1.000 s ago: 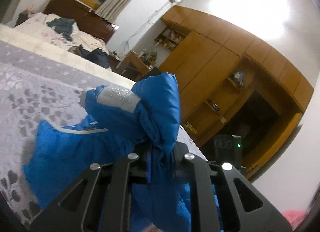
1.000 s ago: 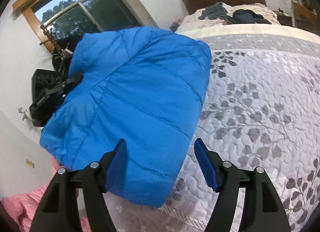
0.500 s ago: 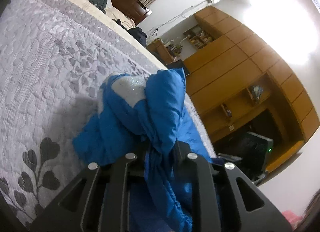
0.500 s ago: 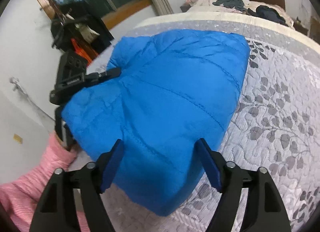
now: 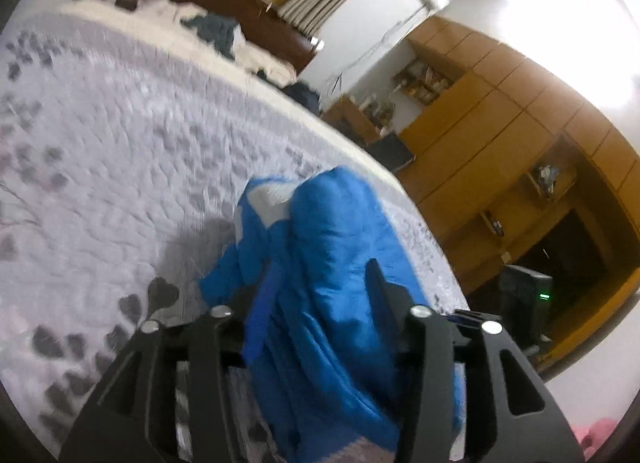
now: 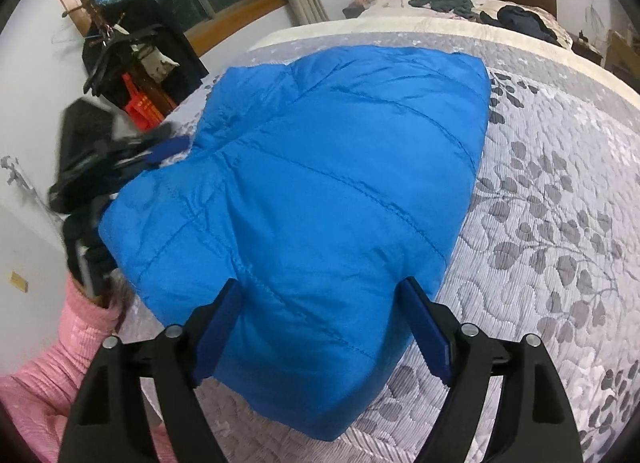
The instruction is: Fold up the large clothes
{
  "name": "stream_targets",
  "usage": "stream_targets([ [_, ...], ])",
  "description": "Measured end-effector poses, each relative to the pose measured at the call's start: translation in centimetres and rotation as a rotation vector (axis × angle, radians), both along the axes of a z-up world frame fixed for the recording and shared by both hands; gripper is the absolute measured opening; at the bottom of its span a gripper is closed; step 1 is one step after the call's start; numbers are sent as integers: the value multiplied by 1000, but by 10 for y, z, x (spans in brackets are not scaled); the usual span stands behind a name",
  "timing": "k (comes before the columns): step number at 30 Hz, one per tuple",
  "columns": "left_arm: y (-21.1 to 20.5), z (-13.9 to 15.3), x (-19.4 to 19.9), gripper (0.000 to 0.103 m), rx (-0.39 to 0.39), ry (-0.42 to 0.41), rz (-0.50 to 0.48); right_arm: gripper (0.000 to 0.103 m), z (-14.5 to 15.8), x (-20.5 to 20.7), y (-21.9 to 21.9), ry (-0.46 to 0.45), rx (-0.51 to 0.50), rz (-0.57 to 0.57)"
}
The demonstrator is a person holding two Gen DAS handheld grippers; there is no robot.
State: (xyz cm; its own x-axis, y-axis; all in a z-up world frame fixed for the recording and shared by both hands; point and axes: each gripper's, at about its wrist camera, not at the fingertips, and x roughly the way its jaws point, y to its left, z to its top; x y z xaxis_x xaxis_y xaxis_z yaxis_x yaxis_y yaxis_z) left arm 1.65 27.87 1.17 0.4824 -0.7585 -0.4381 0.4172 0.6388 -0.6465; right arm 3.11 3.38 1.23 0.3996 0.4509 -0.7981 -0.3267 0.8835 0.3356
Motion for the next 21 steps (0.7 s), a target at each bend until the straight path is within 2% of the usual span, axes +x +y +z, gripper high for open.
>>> stream_targets([
  [2,-4,13,-20,51,30,-23,-20,82,0,0,-1,1,4,0],
  [4,-14,19,-39,59,49,-30,-61,83,0,1,-1,3,8,-1],
  [5,-19,20,-44,59,57,-29,-74,83,0,1,-1,5,12,-3],
  [9,-37,17,-60,64,43,-3,-151,83,0,-1,-3,9,21,-10],
  [12,-51,10,-58,67,76,20,-166,83,1,-4,-5,17,29,-14],
  [14,-54,2,-50,54,90,57,-146,83,2,-5,-6,19,35,-16],
  [15,-54,-3,-47,34,88,78,-141,83,2,-6,-6,20,38,-16],
  [16,-53,-5,-45,20,67,90,-150,83,2,-8,-7,19,40,-18],
  [17,-51,-7,-42,13,31,106,-166,83,3,-9,-7,18,42,-19],
  [19,-45,-9,-42,10,-6,115,-169,83,3,-10,-8,23,54,-17],
  [21,-41,-9,-45,9,-7,110,-166,83,2,-10,-10,30,68,-14],
])
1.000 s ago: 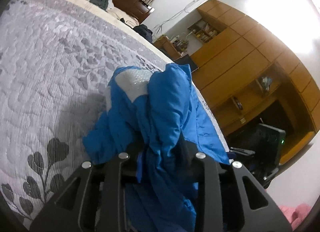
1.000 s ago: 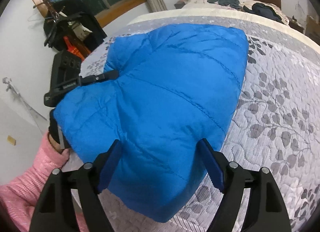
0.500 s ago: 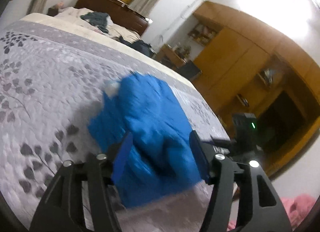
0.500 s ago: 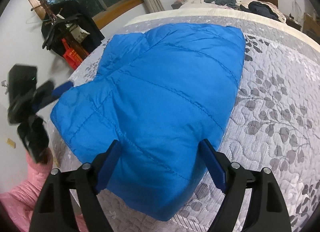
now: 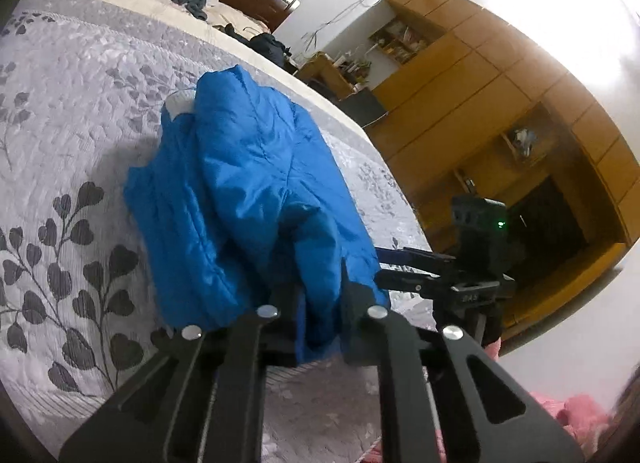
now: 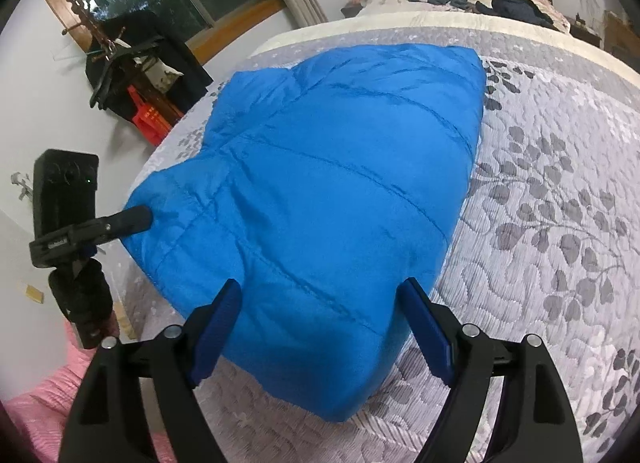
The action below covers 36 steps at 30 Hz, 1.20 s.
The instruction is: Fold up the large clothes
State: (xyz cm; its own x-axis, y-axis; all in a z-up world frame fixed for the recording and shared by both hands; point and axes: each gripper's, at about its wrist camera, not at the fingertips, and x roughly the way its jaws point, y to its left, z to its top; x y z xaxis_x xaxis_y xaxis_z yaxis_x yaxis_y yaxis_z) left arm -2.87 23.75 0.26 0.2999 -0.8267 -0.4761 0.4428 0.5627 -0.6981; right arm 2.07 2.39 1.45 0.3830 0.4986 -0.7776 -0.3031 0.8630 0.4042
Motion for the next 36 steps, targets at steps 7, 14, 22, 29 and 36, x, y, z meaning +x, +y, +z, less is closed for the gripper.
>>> stream_targets([
  [7,13,-33,4,9,0,98,11,83,-5,1,1,6,-12,11],
  [14,14,-73,14,10,-4,185,-3,85,-24,6,0,53,0,13],
  [22,11,-65,12,15,17,176,1,86,-30,8,2,66,23,8],
  [29,17,-10,6,70,29,25,53,86,-26,10,-26,70,128,-10],
  [36,11,-5,39,88,76,16,76,87,-30,25,-63,94,322,-38],
])
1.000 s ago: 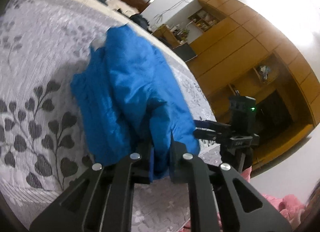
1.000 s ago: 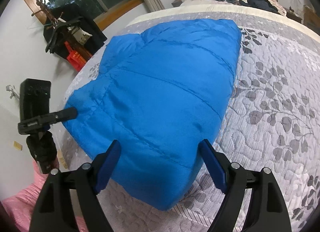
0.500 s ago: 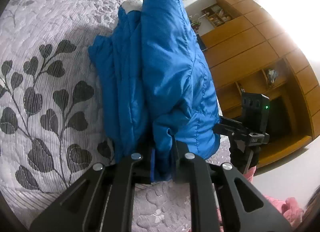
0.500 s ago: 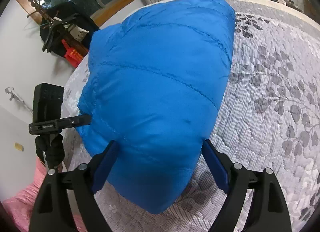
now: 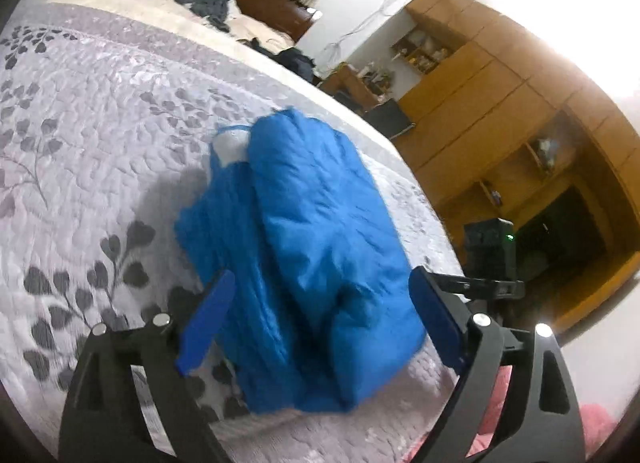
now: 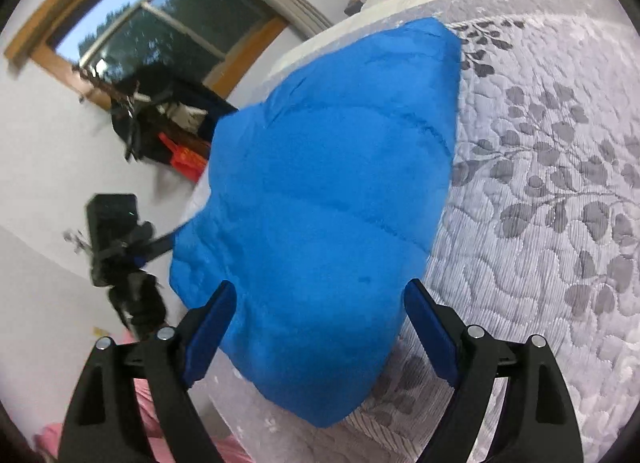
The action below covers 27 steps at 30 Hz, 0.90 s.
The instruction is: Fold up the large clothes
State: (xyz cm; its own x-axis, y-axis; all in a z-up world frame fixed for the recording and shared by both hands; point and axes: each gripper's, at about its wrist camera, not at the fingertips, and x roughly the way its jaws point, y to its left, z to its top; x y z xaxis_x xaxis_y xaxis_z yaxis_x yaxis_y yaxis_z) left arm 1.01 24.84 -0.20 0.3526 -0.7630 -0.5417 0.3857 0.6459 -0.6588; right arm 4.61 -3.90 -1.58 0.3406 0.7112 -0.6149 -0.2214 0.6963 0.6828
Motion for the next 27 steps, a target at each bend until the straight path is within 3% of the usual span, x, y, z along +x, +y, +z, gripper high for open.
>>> stream_targets([
  [6,0,-16,25,88,17,44,-14,89,-18,15,-16,46,123,2],
  [18,-8,-42,40,91,-33,95,-71,94,-36,33,-10,68,164,25],
  [27,-12,-74,50,101,-177,188,-88,100,-53,44,5,100,246,45],
])
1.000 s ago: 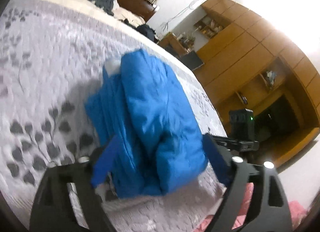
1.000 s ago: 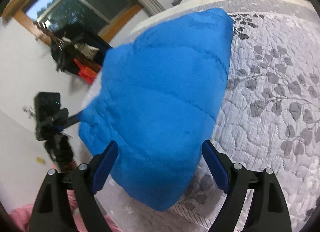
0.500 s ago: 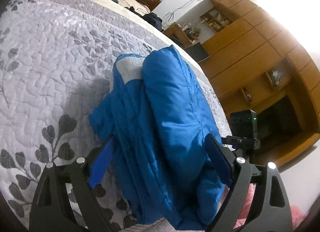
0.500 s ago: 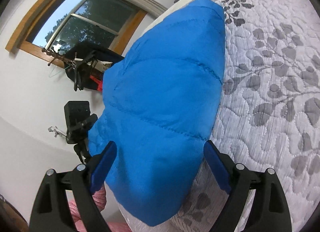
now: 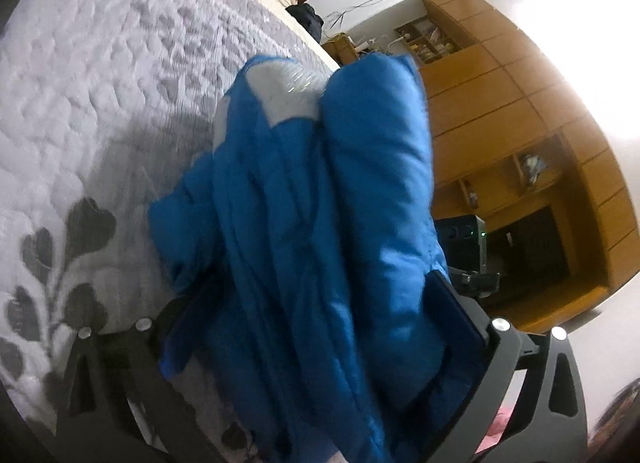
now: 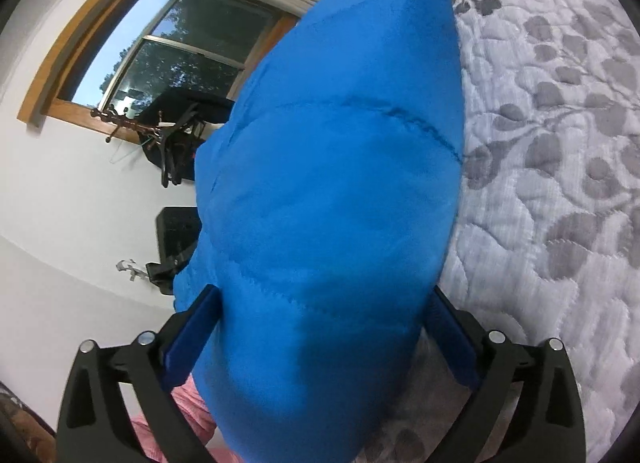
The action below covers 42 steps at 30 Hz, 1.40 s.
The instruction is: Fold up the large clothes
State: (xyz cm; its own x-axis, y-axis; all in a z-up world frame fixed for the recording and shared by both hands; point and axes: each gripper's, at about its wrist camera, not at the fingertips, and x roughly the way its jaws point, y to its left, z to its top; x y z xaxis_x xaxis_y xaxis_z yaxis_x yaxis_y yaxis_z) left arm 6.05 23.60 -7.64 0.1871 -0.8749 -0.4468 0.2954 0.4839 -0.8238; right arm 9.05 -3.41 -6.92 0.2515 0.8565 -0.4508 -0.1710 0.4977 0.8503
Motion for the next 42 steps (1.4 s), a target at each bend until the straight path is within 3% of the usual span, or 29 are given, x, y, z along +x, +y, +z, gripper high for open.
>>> stream_targets([
  [6,-6,-2,-2,100,-50,-4,-6,98,6,0,13,-35,-23,-4],
  [10,-15,-2,-6,97,-71,-10,-13,79,14,-7,13,-77,-51,-9],
  [15,-40,10,-16,85,-95,-31,-60,67,28,-18,4,-115,-80,-14],
  [21,-90,31,-29,83,-161,-41,-108,65,58,-38,-35,-178,-113,-57],
  [27,-143,41,-43,82,-153,-88,-141,65,84,-53,-85,-215,-170,-72],
  [31,-163,26,-37,79,-106,-67,-133,65,72,-50,-107,-181,-181,-87],
  [36,-174,8,-33,79,-33,-78,-136,68,29,-38,-129,-102,-115,-93],
  [42,-182,5,-32,88,12,-115,-146,75,8,-44,-137,-110,-88,-106],
])
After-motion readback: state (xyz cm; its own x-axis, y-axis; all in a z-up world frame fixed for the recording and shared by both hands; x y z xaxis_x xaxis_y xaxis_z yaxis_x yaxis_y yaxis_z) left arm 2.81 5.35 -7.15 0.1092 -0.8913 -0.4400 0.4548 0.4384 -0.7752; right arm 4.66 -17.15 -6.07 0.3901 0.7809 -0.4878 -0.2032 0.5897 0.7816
